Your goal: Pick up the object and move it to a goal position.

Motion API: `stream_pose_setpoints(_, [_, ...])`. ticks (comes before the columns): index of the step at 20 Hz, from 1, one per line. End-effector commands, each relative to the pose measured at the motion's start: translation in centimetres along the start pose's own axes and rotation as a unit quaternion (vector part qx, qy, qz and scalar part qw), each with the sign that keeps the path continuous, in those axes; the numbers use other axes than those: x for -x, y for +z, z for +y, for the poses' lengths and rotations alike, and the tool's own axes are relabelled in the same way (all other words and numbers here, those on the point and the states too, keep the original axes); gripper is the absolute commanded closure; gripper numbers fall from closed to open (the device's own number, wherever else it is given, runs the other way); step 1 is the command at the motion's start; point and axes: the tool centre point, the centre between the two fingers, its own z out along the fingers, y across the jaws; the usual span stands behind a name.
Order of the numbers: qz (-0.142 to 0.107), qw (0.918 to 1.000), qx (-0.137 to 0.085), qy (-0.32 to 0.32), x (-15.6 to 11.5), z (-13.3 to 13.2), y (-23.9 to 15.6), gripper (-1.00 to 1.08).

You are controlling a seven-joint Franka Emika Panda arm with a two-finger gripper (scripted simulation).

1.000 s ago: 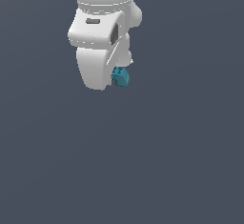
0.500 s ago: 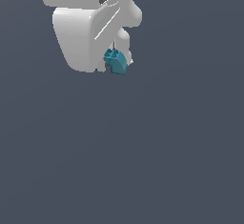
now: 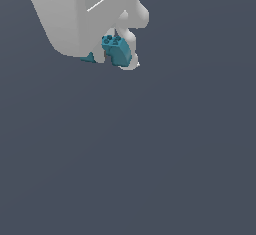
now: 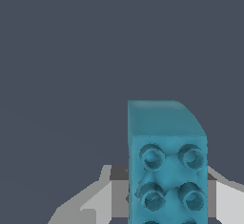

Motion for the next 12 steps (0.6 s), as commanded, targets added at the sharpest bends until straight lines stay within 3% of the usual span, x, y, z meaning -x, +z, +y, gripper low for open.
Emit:
stream_pose_setpoints(1, [0.000,1.0000,0.000,0.000,0.0,0.2,-0.7,1.08])
stream_pose_setpoints(12, [0.000,1.0000,0.001,0.000,0.1,0.7,-1.8,1.08])
